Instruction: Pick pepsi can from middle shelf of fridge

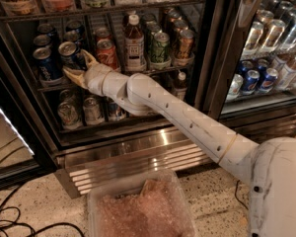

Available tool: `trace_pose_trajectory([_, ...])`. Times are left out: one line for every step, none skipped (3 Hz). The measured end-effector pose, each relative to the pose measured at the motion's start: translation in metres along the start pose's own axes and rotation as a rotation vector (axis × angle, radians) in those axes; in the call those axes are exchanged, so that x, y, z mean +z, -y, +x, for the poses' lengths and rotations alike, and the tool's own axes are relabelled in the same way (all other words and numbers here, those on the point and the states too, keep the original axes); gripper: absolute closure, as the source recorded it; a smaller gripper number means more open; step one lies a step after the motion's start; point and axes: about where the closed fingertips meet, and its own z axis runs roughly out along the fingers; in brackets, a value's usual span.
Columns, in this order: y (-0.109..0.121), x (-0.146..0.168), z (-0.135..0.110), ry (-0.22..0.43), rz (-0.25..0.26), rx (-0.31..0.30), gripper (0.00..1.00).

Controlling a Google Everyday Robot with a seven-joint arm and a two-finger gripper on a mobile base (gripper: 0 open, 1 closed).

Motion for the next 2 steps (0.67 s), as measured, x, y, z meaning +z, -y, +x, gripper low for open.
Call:
trace_pose_trajectory([0.0024, -0.0016, -0.0170, 0.019, -0.013, -0.033, 1.00])
trace_pose_trajectory([-0.0008, -0.0063, -0.0226, 0.013, -0.017, -0.043, 1.00])
